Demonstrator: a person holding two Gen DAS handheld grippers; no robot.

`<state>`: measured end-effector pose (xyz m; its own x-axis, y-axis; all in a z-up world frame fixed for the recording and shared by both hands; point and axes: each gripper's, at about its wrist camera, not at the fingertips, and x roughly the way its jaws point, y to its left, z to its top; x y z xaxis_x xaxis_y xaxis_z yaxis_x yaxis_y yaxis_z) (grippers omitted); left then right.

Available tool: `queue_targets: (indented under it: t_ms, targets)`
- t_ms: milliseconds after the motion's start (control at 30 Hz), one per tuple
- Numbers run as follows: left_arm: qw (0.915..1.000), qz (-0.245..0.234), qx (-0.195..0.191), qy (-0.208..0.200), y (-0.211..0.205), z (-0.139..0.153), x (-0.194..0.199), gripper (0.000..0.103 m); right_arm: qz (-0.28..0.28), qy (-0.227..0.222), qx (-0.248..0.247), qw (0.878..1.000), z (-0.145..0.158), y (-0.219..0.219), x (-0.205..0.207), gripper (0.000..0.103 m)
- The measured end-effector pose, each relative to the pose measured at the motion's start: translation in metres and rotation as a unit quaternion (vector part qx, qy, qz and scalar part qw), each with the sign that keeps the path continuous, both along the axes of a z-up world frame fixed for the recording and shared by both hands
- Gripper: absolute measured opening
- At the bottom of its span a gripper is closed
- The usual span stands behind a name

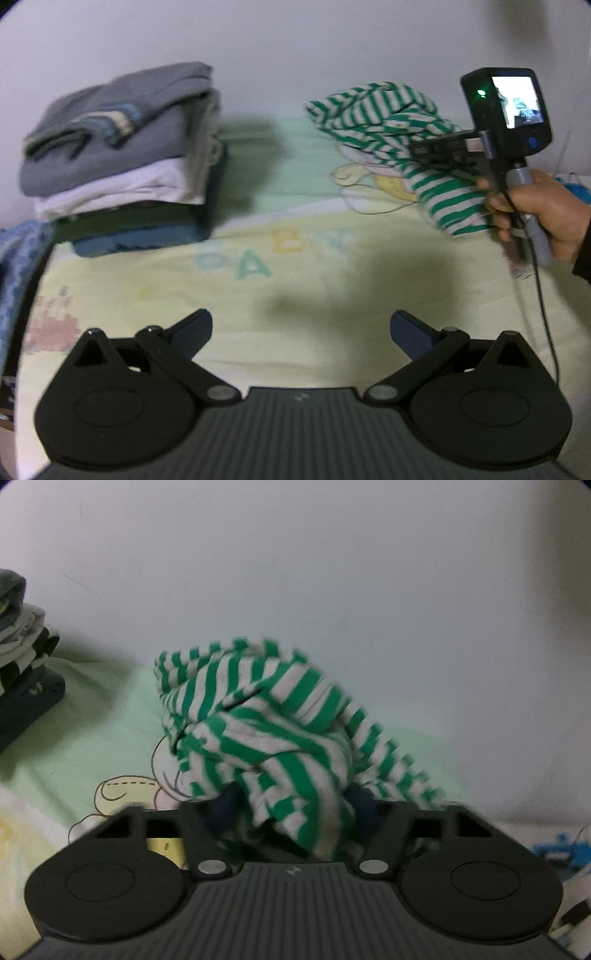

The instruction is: Fold clothes

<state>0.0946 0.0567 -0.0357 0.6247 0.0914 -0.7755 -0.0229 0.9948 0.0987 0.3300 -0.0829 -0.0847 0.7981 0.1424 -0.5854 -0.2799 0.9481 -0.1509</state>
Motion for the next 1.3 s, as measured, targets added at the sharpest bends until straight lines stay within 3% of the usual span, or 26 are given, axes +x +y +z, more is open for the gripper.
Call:
queue_targets:
  t_ms: [67,167,300,467,633,667,767,833,900,967,1000,1067,1200,1300]
  targets:
    - [1.0,0.005,0.007,-0.003,0.006,0.001,0.001,0.102,0.012,-0.006,-0.004,1.0,-0.001,0.004,-0.005,0.034]
    - [0.9998,0.016,-0.008,-0.006,0.014,0.004,0.009,0.102,0.048,-0.015,-0.003,0.999,0.011,-0.002,-0.026,0.02]
    - [0.9993,0.023,-0.027,-0.009,0.016,0.009,0.023,0.102,0.09,-0.014,0.025,0.996,0.038,-0.028,-0.06,0.017]
    - [0.9995,-0.005,-0.027,-0.016,-0.001,0.009,0.033,0.102,0.119,0.011,0.061,0.991,0.061,-0.066,-0.12,0.015]
    - [0.9985,-0.036,-0.04,-0.007,-0.02,-0.002,0.029,0.102,0.154,0.059,0.037,0.986,0.06,-0.09,-0.191,0.008]
    - [0.9985,-0.038,-0.04,-0.004,-0.023,-0.006,0.027,0.102,0.161,0.073,0.034,0.984,0.057,-0.094,-0.203,0.002]
    - [0.9982,-0.043,-0.041,0.01,-0.028,-0.017,0.026,0.102,0.178,0.134,0.037,0.974,0.047,-0.104,-0.236,0.0]
    - [0.9983,-0.045,-0.035,0.011,-0.031,-0.021,0.023,0.102,0.182,0.135,0.019,0.974,0.042,-0.107,-0.256,0.0]
    - [0.9985,-0.047,-0.027,0.009,-0.034,-0.024,0.02,0.102,0.162,0.106,0.019,0.981,0.046,-0.115,-0.259,0.008]
    - [0.9987,-0.047,-0.019,0.01,-0.037,-0.025,0.017,0.102,0.133,0.077,0.041,0.987,0.057,-0.117,-0.243,0.046]
    - [0.9988,-0.047,-0.013,0.009,-0.038,-0.025,0.015,0.102,0.12,0.062,0.055,0.989,0.063,-0.115,-0.231,0.053]
    - [0.9989,-0.048,0.003,0.004,-0.039,-0.023,0.01,0.102,0.106,0.014,0.08,0.991,0.078,-0.107,-0.208,0.078]
    - [0.9982,-0.05,0.032,-0.01,-0.039,-0.016,-0.002,0.102,0.065,-0.036,0.075,0.994,0.084,-0.068,-0.151,0.082]
    - [0.9983,-0.041,0.04,-0.014,-0.033,-0.015,-0.007,0.102,0.076,-0.051,0.021,0.996,0.069,-0.041,-0.112,0.083]
